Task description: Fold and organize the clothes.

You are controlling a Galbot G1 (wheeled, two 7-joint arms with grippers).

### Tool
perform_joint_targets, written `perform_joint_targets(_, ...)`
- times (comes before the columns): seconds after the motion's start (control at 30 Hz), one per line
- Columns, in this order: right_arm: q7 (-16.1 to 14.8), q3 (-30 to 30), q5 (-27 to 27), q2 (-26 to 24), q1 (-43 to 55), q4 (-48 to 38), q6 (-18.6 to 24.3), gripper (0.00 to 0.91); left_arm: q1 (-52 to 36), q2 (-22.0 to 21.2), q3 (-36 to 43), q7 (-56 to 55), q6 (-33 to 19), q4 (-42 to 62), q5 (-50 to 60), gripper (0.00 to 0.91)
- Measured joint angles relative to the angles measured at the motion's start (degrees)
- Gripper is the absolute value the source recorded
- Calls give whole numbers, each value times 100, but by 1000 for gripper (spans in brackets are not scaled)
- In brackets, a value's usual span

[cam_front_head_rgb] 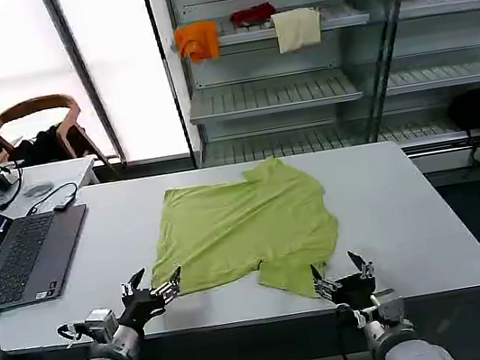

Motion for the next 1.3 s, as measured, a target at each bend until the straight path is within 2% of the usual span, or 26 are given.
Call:
perform_joint_targets(0.27,28,-19,37,35,83,-180,36,907,138,-7,31,-80,-30,40,54,897)
perform_joint_targets(0.3,28,-14,39,43,97,-211,43,907,157,-13,41,-84,-37,51,61,816)
perform_joint_targets(0.6,-18,18,109,48,230,-441,94,887,272,-55,89,-132,-57,123,93,685)
perform_joint_targets(0.63,-26,18,121,53,241,-466,101,806,285,-61,90,-141,-55,124,95,655)
perform_joint_targets(0.67,-28,17,125,55,248,-485,106,766,298,-68,91,-146,-53,128,97,655)
perform_joint_targets(0.7,-35,13,127,56,255,-506,115,675,312,-76,92,-150,-53,136,102,595)
perform_joint_targets(0.73,-42,6,128,56,258,-529,125,615,324,-80,92,-153,-54,137,103,574)
perform_joint_targets(0.77,-49,1,128,58,259,-555,131,494,336,-87,89,-157,-56,137,104,574)
perform_joint_targets(0.8,-58,-2,127,58,259,-580,140,423,349,-94,83,-161,-59,137,104,534)
perform_joint_targets(0.83,-69,-4,123,54,258,-603,150,191,359,-100,73,-164,-61,136,104,443)
perform_joint_targets(0.87,-80,-6,120,51,258,-622,155,121,370,-101,62,-166,-64,133,102,403)
perform_joint_targets(0.9,-96,-7,116,45,257,-640,160,10,383,-102,46,-167,-67,130,96,333)
perform_joint_targets(1.0,-125,-4,97,35,258,-679,172,0,433,-105,6,-176,-81,101,65,232)
perform_joint_targets(1.03,-134,-1,87,34,261,-692,178,0,449,-106,-5,-180,-82,90,50,121)
perform_joint_targets(1.1,-151,1,65,34,263,-716,188,0,486,-110,-27,-182,-88,67,21,20)
perform_joint_targets(1.3,-181,-3,11,33,250,-740,223,0,546,-122,-43,-200,-99,49,12,10)
